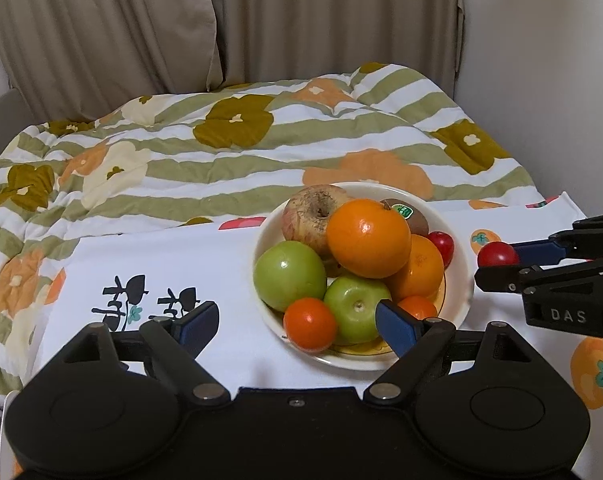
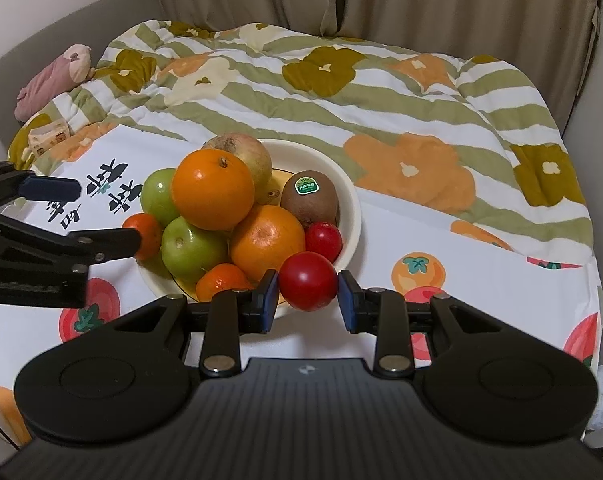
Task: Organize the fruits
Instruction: 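Carry the tangerine and tomato into the duck bowl and open both tools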
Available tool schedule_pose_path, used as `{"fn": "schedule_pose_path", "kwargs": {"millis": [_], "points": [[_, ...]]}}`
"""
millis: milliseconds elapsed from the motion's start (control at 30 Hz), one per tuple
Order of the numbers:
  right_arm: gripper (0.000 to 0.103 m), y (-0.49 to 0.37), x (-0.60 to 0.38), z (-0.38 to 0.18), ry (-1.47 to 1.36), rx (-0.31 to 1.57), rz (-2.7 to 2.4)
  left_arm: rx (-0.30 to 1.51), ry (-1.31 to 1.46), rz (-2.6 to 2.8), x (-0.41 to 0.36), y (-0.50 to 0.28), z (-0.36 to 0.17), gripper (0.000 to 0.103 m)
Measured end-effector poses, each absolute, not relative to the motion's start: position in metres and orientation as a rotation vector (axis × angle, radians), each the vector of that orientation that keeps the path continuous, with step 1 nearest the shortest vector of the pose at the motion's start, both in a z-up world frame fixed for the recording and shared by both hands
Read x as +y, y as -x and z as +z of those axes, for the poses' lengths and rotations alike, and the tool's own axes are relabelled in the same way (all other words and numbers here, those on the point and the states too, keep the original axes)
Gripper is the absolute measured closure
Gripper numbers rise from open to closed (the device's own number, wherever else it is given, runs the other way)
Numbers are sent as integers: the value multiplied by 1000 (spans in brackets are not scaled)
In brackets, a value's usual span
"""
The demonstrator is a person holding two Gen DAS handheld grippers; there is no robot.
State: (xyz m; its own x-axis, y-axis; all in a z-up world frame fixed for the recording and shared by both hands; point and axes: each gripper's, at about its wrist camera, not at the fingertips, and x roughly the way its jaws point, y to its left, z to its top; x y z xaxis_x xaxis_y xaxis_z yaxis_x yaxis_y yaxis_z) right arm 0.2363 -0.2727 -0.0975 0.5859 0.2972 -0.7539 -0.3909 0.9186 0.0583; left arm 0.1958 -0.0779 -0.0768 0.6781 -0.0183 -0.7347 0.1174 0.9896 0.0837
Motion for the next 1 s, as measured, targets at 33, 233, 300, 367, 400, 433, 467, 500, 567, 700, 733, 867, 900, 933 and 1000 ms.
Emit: {"fn": "schedule_pose_path", "kwargs": {"millis": [33, 233, 300, 367, 400, 433, 467, 500, 567, 700, 733, 867, 900, 933, 1000], "points": [[56, -237, -272, -98, 120, 856, 402, 821, -129, -76, -78, -194, -76, 14], [56, -242, -264, -100, 142, 854, 424, 816, -123, -73, -76, -187, -72, 14], [56, -243, -259, -102, 148, 857, 443, 815, -117, -69, -75, -186, -71, 14], [56, -244, -255, -103, 156, 856, 456, 816, -112, -65, -73, -184, -71, 14], [56, -243, -252, -104, 161, 856, 462, 817, -110, -63, -73, -184, -71, 14], [56, -243, -250, -105, 163, 858, 468, 817, -109, -63, -72, -183, -71, 14], [56, -243, -248, -106, 164, 860, 471, 817, -107, -63, -71, -182, -71, 14], [56, -243, -246, -107, 165, 861, 474, 818, -107, -61, -71, -181, -71, 14], [56, -243, -245, -108, 164, 864, 475, 819, -112, -59, -70, -179, -71, 14], [56, -241, -244, -111, 154, 870, 469, 820, -112, -56, -67, -175, -71, 14], [56, -240, -245, -112, 149, 871, 468, 820, -111, -55, -66, -174, -71, 14], [42, -240, -246, -113, 133, 865, 462, 819, -112, -54, -64, -170, -70, 14], [37, -239, -246, -113, 133, 860, 461, 819, -112, -54, -64, -170, -70, 14], [29, -237, -247, -112, 131, 850, 453, 819, -111, -54, -63, -169, -69, 14], [23, -234, -248, -109, 126, 835, 440, 818, -111, -53, -63, -169, -69, 14]]}}
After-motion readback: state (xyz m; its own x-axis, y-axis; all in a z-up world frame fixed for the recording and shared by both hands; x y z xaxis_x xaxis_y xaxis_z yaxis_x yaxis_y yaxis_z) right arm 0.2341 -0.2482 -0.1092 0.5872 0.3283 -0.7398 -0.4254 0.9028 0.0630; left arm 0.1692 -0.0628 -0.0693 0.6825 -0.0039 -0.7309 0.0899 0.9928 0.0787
